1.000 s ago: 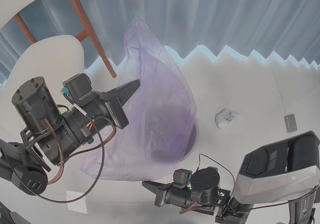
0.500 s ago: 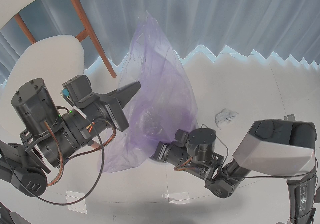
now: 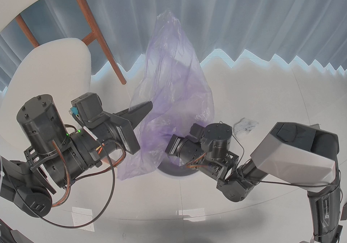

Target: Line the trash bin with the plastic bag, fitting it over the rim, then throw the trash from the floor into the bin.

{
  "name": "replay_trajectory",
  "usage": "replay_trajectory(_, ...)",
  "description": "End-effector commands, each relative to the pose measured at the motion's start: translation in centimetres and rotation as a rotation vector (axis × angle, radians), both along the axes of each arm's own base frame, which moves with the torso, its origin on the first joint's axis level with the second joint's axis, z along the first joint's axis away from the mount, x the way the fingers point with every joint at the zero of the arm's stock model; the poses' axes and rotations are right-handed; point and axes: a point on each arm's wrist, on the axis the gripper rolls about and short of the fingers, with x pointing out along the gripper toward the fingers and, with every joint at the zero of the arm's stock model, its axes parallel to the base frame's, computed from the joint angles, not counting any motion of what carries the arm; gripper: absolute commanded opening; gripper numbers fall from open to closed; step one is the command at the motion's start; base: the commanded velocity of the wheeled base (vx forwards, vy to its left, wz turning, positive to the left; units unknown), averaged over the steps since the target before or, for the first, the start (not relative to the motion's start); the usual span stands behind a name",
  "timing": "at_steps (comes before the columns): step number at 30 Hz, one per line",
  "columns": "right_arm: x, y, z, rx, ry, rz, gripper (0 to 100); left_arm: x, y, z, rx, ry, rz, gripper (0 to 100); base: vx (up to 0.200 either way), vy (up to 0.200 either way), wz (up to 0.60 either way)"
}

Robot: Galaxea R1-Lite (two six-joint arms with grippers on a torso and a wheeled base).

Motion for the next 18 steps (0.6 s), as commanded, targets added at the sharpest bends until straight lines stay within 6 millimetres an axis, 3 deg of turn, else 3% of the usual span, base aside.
replay_trajectory(1,-2.4,1.8,-1.5,-0.033,0.063,0.056,0,-0.1,0.1,-0.7,0.018,0.023,0.002,0,0.0,0.0,0.0)
replay_trajectory(8,-6.3,1.9,-2.7,-0.068,0.201,0.1,0,0.2,0.4,-1.7,0.066,0.037,0.02,0,0.0,0.0,0.0)
replay_trajectory(18,-13.1,-3.4,0.0,-0.102,0.356,0.107,0,0.5,0.2,-2.1,0.072,0.047,0.042,0,0.0,0.0,0.0)
